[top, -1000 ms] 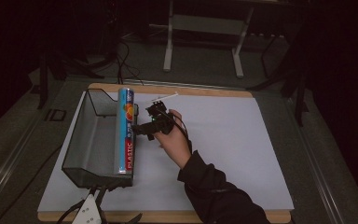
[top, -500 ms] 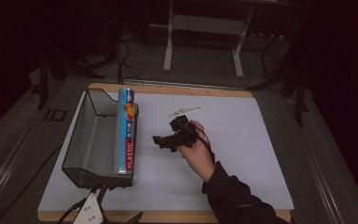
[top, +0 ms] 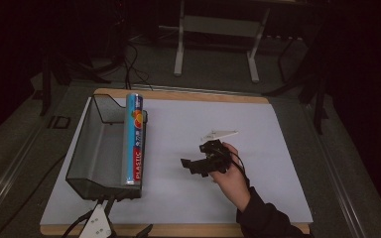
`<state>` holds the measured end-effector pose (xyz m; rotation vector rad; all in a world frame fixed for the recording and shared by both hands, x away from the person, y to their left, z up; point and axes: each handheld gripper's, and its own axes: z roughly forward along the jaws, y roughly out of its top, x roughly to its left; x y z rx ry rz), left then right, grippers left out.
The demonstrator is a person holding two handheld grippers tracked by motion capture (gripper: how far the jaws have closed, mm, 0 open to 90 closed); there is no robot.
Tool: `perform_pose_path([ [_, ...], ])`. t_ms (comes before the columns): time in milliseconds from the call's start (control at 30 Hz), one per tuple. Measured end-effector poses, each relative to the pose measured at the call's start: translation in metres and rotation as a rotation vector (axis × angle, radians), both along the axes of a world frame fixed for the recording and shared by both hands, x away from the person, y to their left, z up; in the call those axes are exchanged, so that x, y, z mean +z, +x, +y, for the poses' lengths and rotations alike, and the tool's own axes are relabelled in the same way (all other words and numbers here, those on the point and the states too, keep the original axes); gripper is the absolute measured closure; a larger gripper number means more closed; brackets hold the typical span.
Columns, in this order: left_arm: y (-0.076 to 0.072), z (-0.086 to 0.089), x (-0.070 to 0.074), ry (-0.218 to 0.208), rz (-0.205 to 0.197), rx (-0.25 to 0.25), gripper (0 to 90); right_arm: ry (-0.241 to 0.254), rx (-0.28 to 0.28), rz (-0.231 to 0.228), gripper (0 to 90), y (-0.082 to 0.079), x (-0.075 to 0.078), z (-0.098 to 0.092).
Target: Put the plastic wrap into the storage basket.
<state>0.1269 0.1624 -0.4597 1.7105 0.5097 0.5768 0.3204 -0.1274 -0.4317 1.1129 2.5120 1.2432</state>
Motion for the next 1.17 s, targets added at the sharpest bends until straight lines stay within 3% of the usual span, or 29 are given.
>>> perform_pose_path([
  [367,0.0,-0.001,0.0,0.005,0.0,0.001,4.8,0.009,-0.016,-0.001,13.8,-0.02,-0.017,-0.033],
  [633,-0.001,-0.001,0.0,0.011,-0.006,0.005,4.8,0.019,-0.034,-0.02,13.9,-0.038,-0.022,-0.054],
  [700,-0.001,0.0,0.0,0.013,-0.008,0.006,4.8,0.02,-0.037,-0.007,14.0,-0.041,-0.024,-0.056],
  [1167,-0.005,0.001,0.001,0.032,-0.022,0.009,4.8,-0.032,-0.025,-0.041,13.8,-0.042,-0.037,-0.055],
])
